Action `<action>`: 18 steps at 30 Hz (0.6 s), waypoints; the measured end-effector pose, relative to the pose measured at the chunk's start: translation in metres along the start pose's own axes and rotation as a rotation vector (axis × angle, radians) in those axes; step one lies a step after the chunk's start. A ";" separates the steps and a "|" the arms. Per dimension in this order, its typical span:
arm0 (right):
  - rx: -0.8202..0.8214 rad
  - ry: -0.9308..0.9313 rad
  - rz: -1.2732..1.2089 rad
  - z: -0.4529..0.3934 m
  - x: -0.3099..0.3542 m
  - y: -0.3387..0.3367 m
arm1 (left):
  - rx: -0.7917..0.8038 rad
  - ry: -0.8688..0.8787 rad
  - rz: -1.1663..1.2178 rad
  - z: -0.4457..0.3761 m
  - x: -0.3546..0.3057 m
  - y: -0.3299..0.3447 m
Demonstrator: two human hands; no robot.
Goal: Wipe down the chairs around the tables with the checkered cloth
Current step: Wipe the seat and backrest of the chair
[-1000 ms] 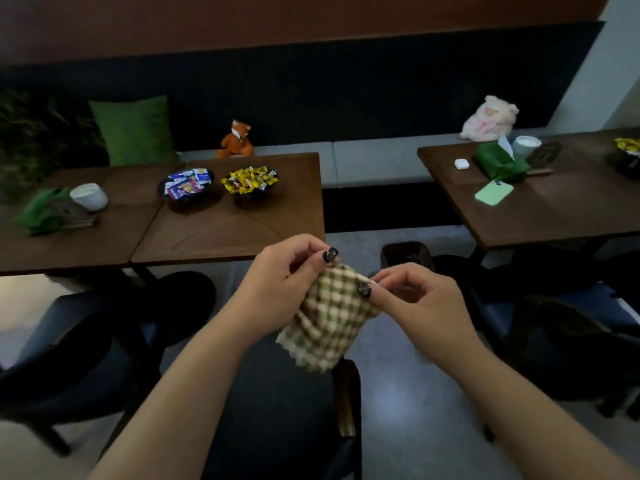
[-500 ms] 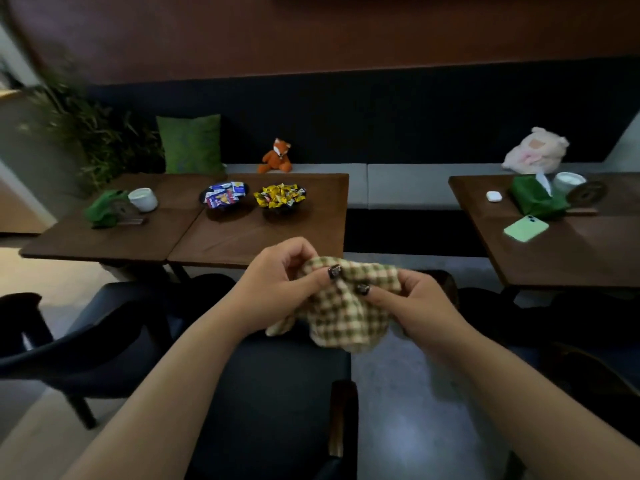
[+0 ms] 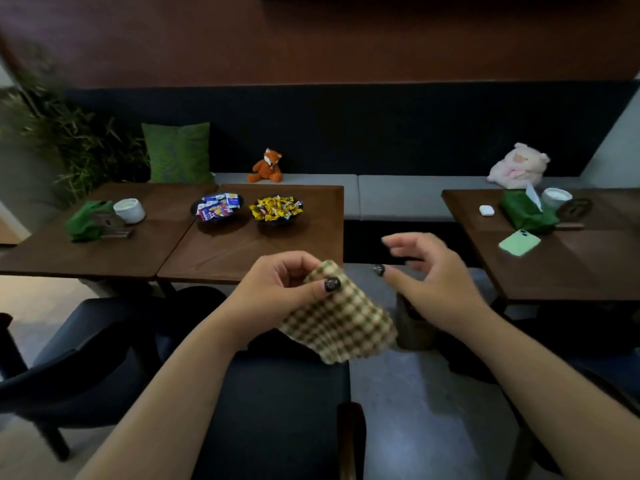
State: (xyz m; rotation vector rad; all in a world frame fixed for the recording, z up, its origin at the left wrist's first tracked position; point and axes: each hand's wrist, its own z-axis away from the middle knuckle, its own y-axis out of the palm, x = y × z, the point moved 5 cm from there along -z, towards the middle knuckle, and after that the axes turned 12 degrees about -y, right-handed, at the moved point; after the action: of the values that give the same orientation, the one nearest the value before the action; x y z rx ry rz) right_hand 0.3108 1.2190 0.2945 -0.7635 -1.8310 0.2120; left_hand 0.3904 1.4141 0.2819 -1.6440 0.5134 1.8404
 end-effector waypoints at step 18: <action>0.196 0.479 -0.208 0.000 -0.115 0.135 | -0.130 -0.097 -0.241 -0.083 0.129 -0.044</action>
State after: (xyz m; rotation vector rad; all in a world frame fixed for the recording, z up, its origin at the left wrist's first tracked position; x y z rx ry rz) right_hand 0.3886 1.2560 0.1395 -0.4350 -1.3963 0.0633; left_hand 0.4759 1.4166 0.1472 -1.6123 0.1484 1.7930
